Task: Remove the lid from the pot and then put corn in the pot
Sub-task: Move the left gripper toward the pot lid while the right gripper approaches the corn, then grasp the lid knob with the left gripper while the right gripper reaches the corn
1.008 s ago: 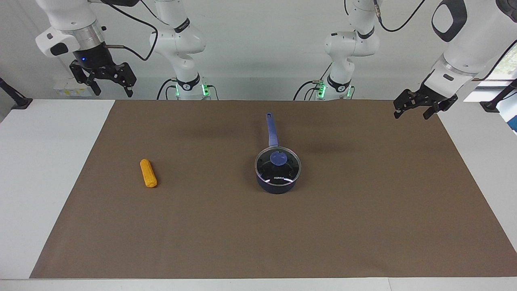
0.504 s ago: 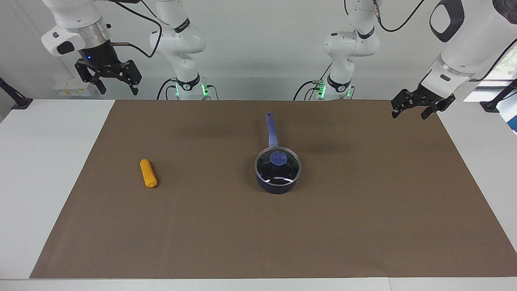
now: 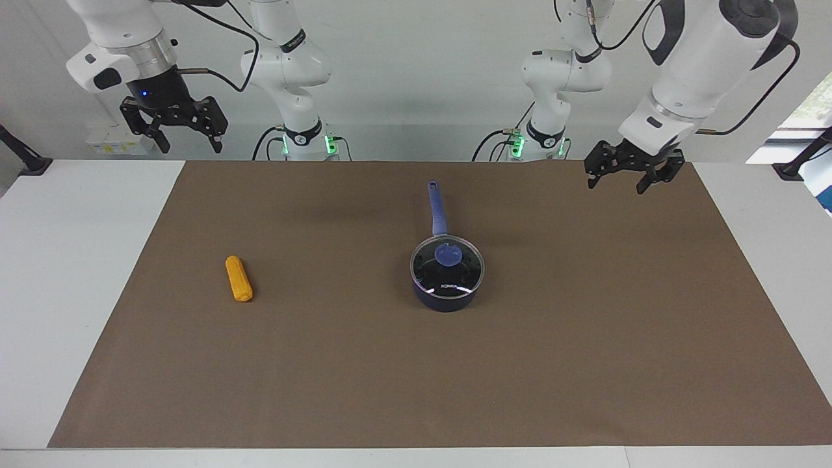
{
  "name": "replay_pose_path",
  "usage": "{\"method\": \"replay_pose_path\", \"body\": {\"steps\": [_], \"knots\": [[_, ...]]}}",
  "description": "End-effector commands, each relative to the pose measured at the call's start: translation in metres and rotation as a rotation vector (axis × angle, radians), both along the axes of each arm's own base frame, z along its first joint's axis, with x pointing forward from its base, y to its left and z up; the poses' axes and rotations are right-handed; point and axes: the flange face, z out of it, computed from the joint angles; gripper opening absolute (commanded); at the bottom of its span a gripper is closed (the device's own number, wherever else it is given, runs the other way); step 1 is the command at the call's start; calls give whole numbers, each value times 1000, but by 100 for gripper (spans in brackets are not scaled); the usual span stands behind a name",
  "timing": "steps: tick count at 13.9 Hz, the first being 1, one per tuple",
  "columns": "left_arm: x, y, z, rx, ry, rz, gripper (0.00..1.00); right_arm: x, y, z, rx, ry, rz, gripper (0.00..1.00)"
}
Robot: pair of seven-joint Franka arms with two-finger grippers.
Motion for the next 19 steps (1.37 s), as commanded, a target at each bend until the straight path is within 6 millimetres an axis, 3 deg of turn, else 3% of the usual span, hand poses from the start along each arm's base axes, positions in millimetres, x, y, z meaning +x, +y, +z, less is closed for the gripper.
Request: {"method": "replay_pose_path", "body": {"steps": [1, 5, 8, 10, 12, 14, 15, 16, 19], "knots": [[-12, -41, -8, -4, -34, -3, 100, 6, -7, -44, 7, -3, 178, 100], [-15, -101, -28, -23, -74, -6, 100, 42, -7, -125, -3, -22, 383, 100], [-10, -140, -58, -26, -84, -38, 100, 74, -14, -188, -11, -11, 514, 100], [-8, -170, -83, -14, -81, -5, 100, 83, -18, -232, -25, -24, 580, 100], [-10, -205, -115, 10, -70, -4, 100, 86, -18, -272, -31, -24, 637, 100], [-7, -215, -124, 3, -95, 21, 100, 84, -24, -301, -27, -24, 647, 100], [-13, -232, -134, 4, -89, 16, 100, 80, -23, -314, -6, -14, 638, 100], [-17, -246, -149, 26, -81, 10, 100, 75, -24, -323, 5, 2, 636, 100], [-6, -260, -157, 2, -154, 58, 100, 68, -40, -346, 4, 7, 680, 100]]}}
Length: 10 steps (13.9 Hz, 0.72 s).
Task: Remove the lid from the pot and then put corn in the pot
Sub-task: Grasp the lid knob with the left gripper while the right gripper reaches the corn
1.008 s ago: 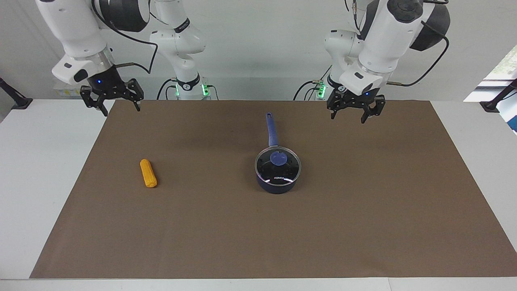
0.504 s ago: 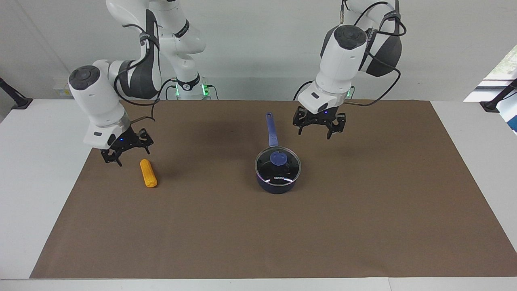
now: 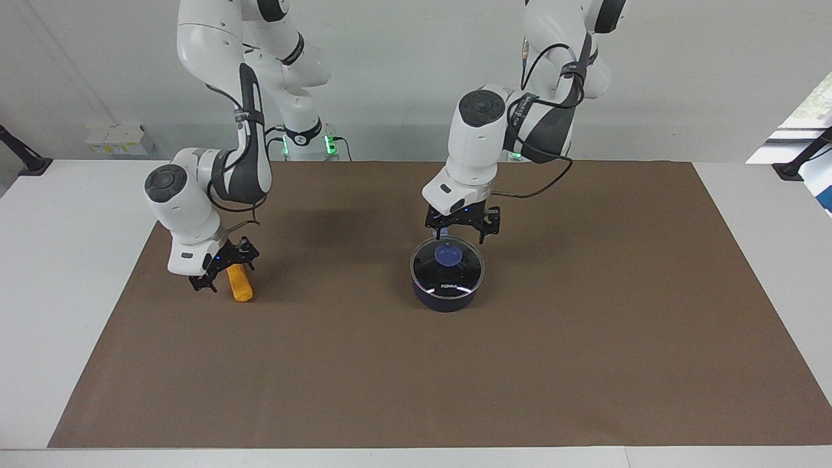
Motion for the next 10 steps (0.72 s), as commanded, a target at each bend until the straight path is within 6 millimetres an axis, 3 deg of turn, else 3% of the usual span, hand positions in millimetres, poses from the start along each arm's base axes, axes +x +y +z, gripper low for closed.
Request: {"method": "replay_pose_path", "body": {"steps": [1, 3, 6, 7, 8, 9, 10], "knots": [[11, -11, -8, 3, -56, 18, 100, -6, -11, -15, 16, -27, 48, 100], [12, -15, -18, 23, -68, 2, 100, -9, -10, -21, 17, -16, 43, 77], [11, -15, -21, 24, -65, 0, 100, -6, -2, -21, 16, -33, 39, 69], [11, -16, -22, 20, -68, 0, 100, -6, -2, -21, 15, -35, 37, 55], [12, -16, -26, 20, -68, 0, 100, -6, -2, -21, 15, -35, 36, 34], [11, -15, -34, 29, -59, 0, 100, -6, -2, -21, 15, -35, 24, 4], [12, -15, -38, 31, -57, 0, 100, -6, -1, -22, 16, -33, -26, 0]]}}
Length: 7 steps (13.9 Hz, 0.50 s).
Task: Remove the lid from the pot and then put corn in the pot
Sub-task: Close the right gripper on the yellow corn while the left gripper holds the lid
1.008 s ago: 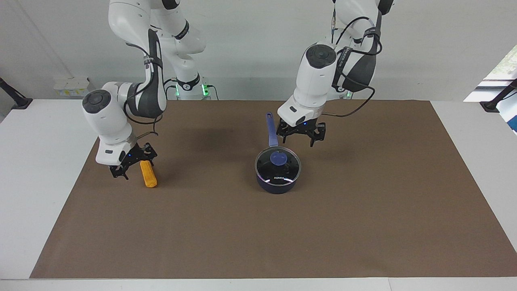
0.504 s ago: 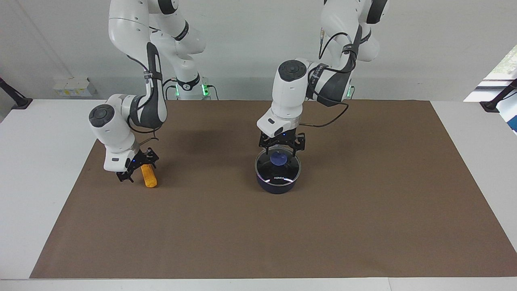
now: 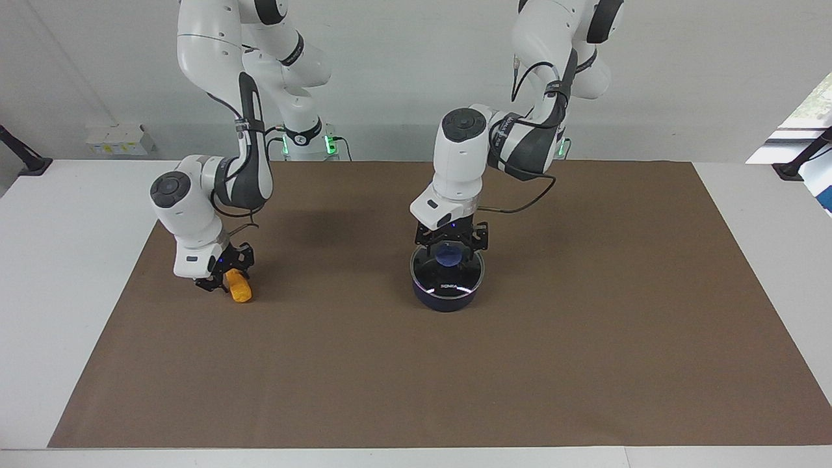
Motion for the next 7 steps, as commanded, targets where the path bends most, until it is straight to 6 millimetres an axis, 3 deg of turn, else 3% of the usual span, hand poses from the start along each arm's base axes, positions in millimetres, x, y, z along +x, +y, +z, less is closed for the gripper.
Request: {"method": "replay_pose_path", "body": {"steps": [1, 2, 4, 5, 7], "knots": [[2, -2, -10, 17, -19, 8, 100, 0, 2, -1, 12, -21, -69, 0], [2, -2, -11, 20, -15, 9, 100, 2, 4, -1, 12, -23, -72, 0], [2, 0, -12, 24, -11, 12, 86, 3, 5, 4, 14, -26, -76, 0], [2, 1, -13, 25, -8, 12, 70, 6, 4, 14, 14, -42, -79, 0], [3, 3, -14, 31, -2, 17, 13, 12, 0, 32, 14, -60, -89, 0]]}}
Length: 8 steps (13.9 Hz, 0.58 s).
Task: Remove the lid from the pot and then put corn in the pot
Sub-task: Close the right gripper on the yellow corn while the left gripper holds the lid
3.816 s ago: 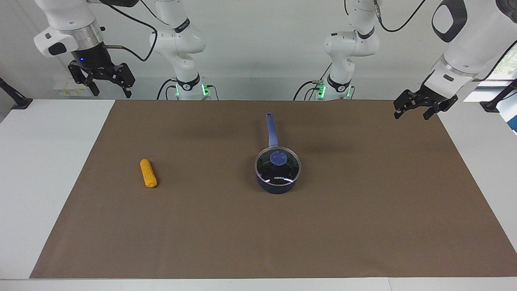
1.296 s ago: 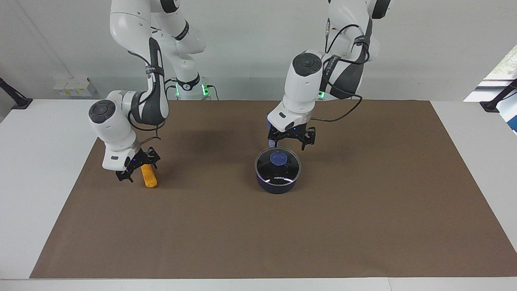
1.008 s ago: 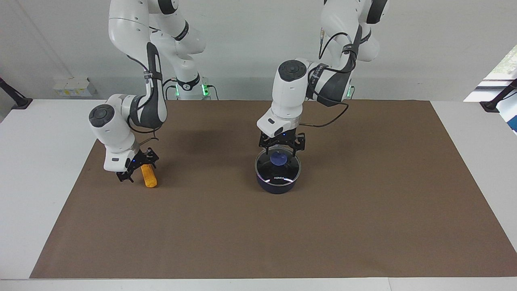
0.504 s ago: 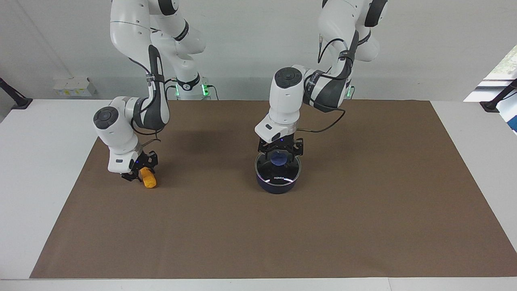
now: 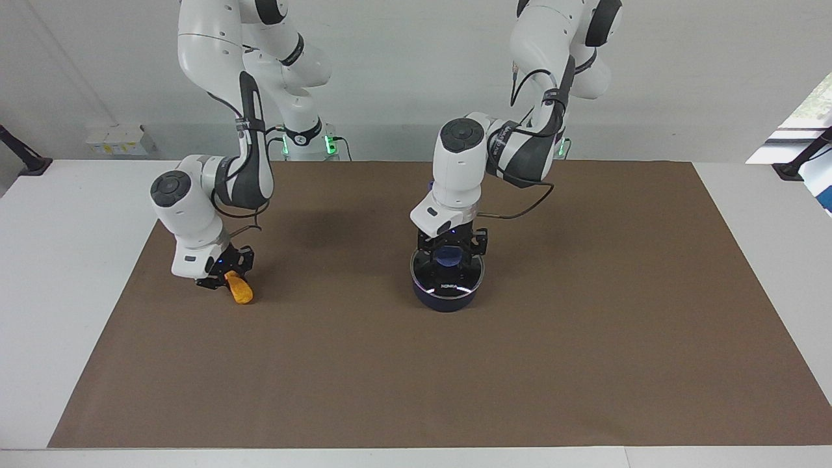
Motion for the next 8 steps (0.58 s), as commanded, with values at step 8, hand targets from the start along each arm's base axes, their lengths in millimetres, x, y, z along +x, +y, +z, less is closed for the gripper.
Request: {"method": "replay_pose_path", "body": {"steps": [8], "knots": [[-3, 11, 49, 19, 7, 31, 0, 1, -1, 91, 27, -3, -82, 0]]}}
